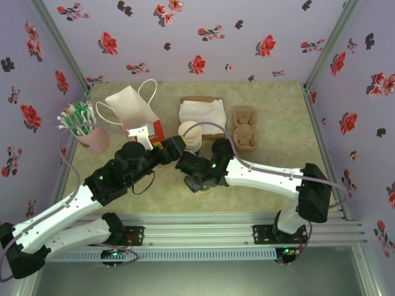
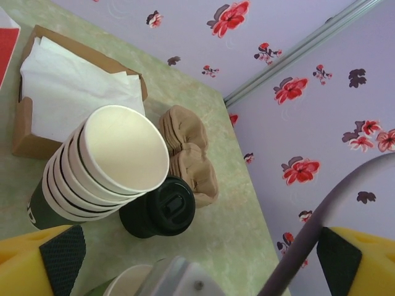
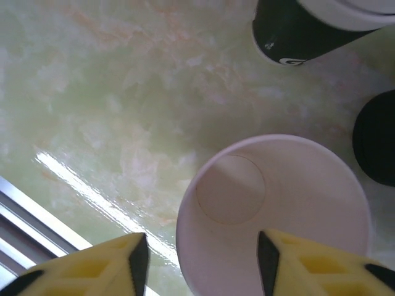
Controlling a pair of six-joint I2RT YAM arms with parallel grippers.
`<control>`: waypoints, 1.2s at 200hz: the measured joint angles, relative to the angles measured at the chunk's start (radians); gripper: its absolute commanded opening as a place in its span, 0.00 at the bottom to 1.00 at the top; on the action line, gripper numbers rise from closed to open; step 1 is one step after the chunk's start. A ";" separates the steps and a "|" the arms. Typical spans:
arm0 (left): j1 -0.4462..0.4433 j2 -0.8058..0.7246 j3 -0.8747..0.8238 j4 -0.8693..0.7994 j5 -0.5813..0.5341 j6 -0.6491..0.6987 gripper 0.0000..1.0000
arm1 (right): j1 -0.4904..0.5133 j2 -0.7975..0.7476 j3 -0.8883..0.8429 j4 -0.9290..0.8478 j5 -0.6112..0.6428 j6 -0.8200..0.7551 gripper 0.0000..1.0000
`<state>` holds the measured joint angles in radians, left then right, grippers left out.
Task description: Pack the takeout coffee
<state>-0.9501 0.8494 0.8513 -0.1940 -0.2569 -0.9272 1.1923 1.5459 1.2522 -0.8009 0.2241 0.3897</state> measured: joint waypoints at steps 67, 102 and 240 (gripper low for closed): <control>-0.005 0.017 0.060 -0.104 0.029 0.038 0.99 | -0.063 -0.253 0.001 -0.101 0.091 0.042 0.80; -0.061 0.120 0.098 -0.125 0.053 0.053 0.99 | -0.214 -0.305 0.001 -0.158 0.097 0.040 0.85; -0.063 0.394 0.061 -0.071 0.085 0.058 0.76 | -0.458 0.044 0.169 -0.171 -0.074 -0.092 0.87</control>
<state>-1.0130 1.2438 0.9119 -0.2649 -0.1719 -0.8688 0.7345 1.5898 1.4216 -0.9718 0.1497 0.2977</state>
